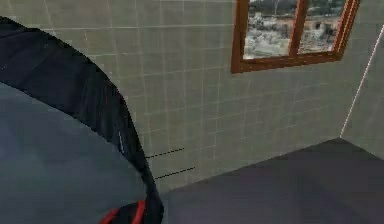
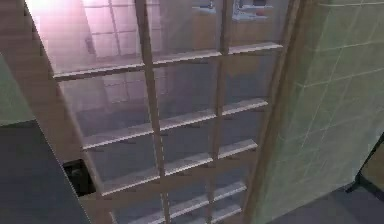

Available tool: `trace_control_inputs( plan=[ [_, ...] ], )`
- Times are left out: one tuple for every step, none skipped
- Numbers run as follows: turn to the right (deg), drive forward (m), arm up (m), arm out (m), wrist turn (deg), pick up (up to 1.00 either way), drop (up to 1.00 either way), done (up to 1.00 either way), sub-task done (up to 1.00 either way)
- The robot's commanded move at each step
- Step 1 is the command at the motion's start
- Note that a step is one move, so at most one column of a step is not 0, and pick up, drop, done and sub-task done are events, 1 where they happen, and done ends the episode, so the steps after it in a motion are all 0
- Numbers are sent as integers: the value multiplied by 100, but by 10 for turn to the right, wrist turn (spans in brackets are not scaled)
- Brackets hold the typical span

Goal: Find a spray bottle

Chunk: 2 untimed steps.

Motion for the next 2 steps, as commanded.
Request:
trace_control_inputs(
  plan=[
    [420, 0, 0, 0, 0, 0, 0, 0, 0],
    [0, 55, 0, 0, 0, 0, 0, 0, 0]
  ],
)
